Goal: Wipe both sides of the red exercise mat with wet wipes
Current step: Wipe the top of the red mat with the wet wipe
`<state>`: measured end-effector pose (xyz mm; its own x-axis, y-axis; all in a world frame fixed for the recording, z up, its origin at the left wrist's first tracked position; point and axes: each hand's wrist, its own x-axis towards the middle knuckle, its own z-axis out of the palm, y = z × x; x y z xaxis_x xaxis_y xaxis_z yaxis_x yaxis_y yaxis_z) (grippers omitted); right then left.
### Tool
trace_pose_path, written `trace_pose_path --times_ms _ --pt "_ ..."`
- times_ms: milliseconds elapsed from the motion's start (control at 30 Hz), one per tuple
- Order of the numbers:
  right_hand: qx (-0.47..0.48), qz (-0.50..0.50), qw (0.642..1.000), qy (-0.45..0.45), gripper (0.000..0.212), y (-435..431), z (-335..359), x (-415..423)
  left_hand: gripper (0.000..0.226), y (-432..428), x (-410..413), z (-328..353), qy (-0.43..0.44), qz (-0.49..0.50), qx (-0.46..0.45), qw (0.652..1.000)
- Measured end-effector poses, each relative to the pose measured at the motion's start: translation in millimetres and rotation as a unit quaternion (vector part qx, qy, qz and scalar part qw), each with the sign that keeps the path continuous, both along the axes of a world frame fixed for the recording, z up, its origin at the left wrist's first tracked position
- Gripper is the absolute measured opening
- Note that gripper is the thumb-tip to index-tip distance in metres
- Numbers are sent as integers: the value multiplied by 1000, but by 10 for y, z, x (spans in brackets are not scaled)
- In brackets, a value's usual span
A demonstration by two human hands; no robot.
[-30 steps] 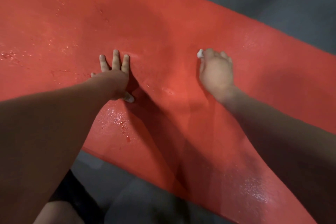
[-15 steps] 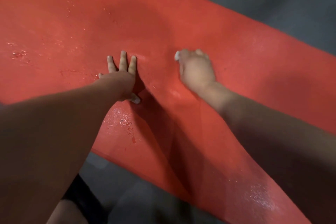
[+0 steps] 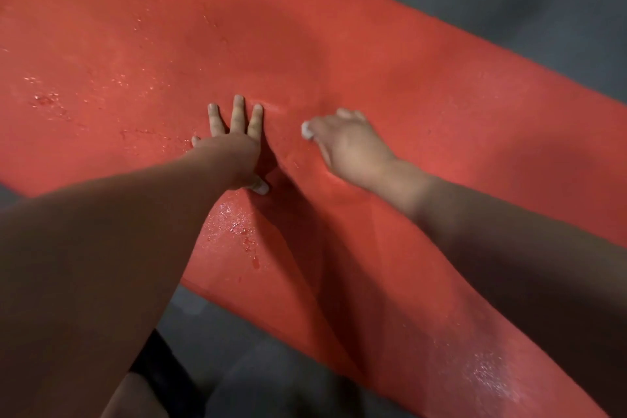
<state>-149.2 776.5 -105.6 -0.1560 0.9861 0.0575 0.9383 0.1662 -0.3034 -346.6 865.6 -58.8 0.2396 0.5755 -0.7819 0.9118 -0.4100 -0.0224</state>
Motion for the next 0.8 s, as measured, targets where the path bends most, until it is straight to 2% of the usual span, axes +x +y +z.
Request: trace_pose_path --times_ms 67,100,167,233,267,300,367,433,467,500,567,633,667,733,800 --pt "-4 86 996 -30 23 11 -9 85 149 -4 -2 0 1 1 -1 1000" --pt "-5 63 997 -43 24 87 0 164 149 -7 -2 0 0 1 -2 1000" --pt "-2 -86 995 -52 26 276 25 331 149 -3 -5 -1 -3 1 -2 1000" --pt "1 -243 969 -50 24 391 50 436 149 4 0 5 -2 0 0 1000" --pt "8 -254 967 -29 22 403 52 390 149 7 5 10 -1 1 0 1000" --pt "6 -227 974 -4 21 391 55 285 149 8 8 11 -1 2 -1 1000" --pt "-16 -79 996 48 22 280 25 0 149 7 8 1 -2 4 -2 1000" --pt "-30 67 996 43 19 186 2 -111 150 3 3 -15 -1 5 -2 1000" --pt "-28 90 995 27 18 213 16 -89 150 1 0 -21 -1 6 -3 1000" --pt "-26 69 997 14 20 279 37 -44 150 -1 -2 -22 -2 7 -3 1000" --pt "-9 -65 998 -5 24 452 55 91 150 -2 1 -21 -2 5 -3 1000" --pt "-5 -222 975 -26 22 586 86 215 148 5 8 -11 -2 4 -2 1000" --pt "-5 -245 969 -22 21 606 97 196 148 11 11 -6 -2 5 -2 1000" --pt "-17 -179 984 6 22 540 106 10 148 18 10 -10 -1 4 0 1000" --pt "-31 -16 999 38 23 341 78 -216 149 24 5 -33 1 2 1 1000"
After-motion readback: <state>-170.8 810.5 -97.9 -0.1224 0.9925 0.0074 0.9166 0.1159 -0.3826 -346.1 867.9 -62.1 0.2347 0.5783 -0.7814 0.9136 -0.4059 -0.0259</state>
